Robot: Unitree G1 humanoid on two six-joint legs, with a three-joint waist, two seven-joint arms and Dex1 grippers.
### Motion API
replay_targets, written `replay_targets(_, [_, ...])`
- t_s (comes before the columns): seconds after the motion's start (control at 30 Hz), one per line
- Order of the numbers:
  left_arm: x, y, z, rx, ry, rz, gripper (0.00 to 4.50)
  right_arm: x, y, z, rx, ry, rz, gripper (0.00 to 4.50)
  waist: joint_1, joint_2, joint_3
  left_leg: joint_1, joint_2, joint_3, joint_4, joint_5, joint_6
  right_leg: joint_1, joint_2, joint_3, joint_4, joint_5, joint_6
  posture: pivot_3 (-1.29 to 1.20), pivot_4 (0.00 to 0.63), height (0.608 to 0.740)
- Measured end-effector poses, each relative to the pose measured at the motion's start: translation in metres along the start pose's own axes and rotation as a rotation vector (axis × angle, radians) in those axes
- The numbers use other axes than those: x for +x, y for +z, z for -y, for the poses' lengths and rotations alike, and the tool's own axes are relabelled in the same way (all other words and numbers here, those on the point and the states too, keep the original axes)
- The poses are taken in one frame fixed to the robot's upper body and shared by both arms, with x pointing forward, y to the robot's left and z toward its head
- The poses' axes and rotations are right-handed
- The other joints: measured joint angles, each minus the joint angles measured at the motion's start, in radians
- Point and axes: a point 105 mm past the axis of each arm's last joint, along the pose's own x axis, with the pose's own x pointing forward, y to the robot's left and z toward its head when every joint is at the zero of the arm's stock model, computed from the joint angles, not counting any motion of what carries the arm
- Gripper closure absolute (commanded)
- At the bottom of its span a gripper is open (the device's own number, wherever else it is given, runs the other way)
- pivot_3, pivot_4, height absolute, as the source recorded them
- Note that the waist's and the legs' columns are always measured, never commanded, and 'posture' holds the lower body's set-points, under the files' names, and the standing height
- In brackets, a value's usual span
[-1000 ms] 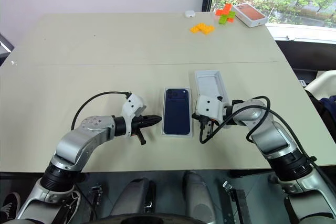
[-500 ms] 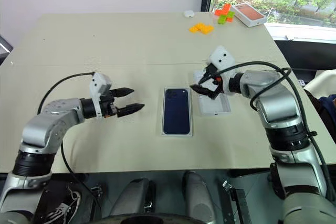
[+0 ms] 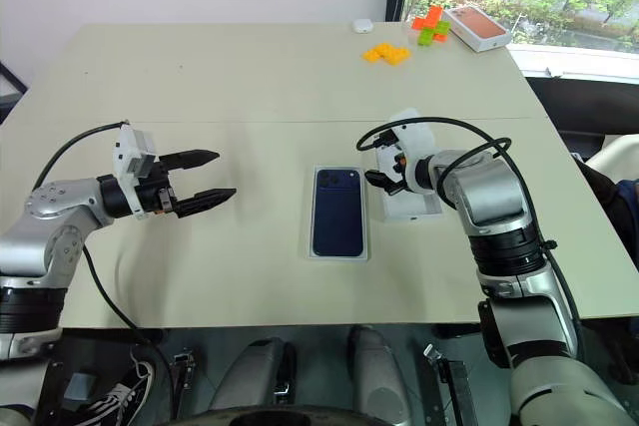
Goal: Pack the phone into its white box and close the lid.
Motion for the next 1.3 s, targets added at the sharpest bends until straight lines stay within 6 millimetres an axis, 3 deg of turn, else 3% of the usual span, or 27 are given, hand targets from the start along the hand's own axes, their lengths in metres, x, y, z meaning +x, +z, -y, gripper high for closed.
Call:
replay_targets(0.07, [0.001, 0.001, 0.000, 0.003, 0.004, 0.004, 0.00, 0.001, -0.002, 0.000, -0.008, -0.005, -0.009, 0.05, -0.001, 0.000, 0.000, 0.000, 0.000, 0.000, 0.000, 0.000, 0.000, 0.000, 0.000, 0.000, 0.000, 0.000, 0.000, 0.00, 0.150, 0.740])
replay_targets(0.17, [0.003, 0.003, 0.001, 0.008, 0.010, 0.017, 0.00, 0.003, -0.004, 0.000, -0.026, -0.016, -0.021, 0.88, -0.003, 0.000, 0.000, 0.000, 0.001, 0.000, 0.000, 0.000, 0.000, 0.000, 0.001, 0.000, 0.000, 0.000, 0.000, 0.00, 0.150, 0.740])
replay_targets(0.4, [0.004, 0.005, 0.001, 0.014, 0.021, 0.023, 0.00, 0.006, -0.007, -0.007, -0.027, -0.007, -0.019, 4.28, -0.002, 0.000, 0.000, 0.001, 0.001, 0.000, 0.000, 0.000, 0.000, 0.000, 0.001, 0.000, 0.001, 0.000, 0.000, 0.00, 0.150, 0.740])
replay_targets(0.43, [0.005, 0.006, 0.001, 0.015, 0.022, 0.024, 0.00, 0.006, -0.007, -0.007, -0.027, -0.014, -0.018, 4.42, -0.002, 0.000, 0.000, 0.001, 0.001, 0.000, 0.000, 0.000, 0.000, 0.000, 0.001, 0.000, 0.001, 0.000, 0.000, 0.00, 0.150, 0.740])
replay_targets(0.57, [0.006, 0.010, 0.001, 0.024, 0.023, 0.030, 0.00, 0.009, -0.017, -0.009, -0.030, -0.020, -0.042, 4.42, -0.002, 0.000, 0.000, 0.000, 0.001, 0.000, 0.000, 0.000, 0.000, 0.000, 0.001, 0.000, 0.000, 0.000, 0.000, 0.00, 0.150, 0.740])
replay_targets(0.8, [0.007, 0.011, -0.001, 0.016, 0.038, 0.034, 0.00, 0.007, -0.010, -0.003, -0.002, -0.028, -0.025, 4.42, -0.003, 0.000, 0.000, 0.001, 0.001, 0.000, 0.000, 0.000, 0.000, 0.000, 0.001, 0.000, 0.000, 0.000, 0.000, 0.00, 0.150, 0.740])
replay_targets(0.87, [0.008, 0.012, -0.001, 0.017, 0.040, 0.037, 0.00, 0.005, -0.001, -0.002, 0.053, -0.009, 0.006, 4.42, -0.004, 0.000, 0.000, 0.001, 0.001, 0.000, 0.000, 0.000, 0.000, 0.000, 0.002, 0.000, 0.000, 0.000, 0.000, 0.00, 0.150, 0.740])
replay_targets(1.07, [0.009, 0.015, -0.006, 0.020, 0.060, 0.047, 0.00, -0.013, 0.053, -0.015, 0.279, 0.175, 0.191, 4.42, -0.003, 0.000, 0.000, 0.000, 0.002, -0.001, 0.000, 0.000, 0.000, 0.000, 0.003, 0.000, 0.001, 0.000, 0.000, 0.00, 0.150, 0.740])
replay_targets(1.17, [0.009, 0.015, -0.009, 0.014, 0.073, 0.049, 0.00, -0.028, 0.083, -0.037, 0.502, 0.436, 0.283, 4.42, -0.003, 0.001, 0.000, 0.000, 0.002, -0.001, 0.000, 0.000, 0.000, -0.001, 0.002, 0.000, 0.001, 0.000, 0.000, 0.00, 0.150, 0.740])
replay_targets(1.3, [0.009, 0.018, -0.012, 0.017, 0.088, 0.058, 0.00, -0.046, 0.102, -0.056, 0.604, 0.677, 0.359, 4.42, -0.001, 0.001, 0.000, 0.000, 0.001, -0.002, -0.001, 0.000, 0.000, -0.001, 0.001, -0.001, 0.001, 0.000, 0.000, 0.00, 0.150, 0.740])
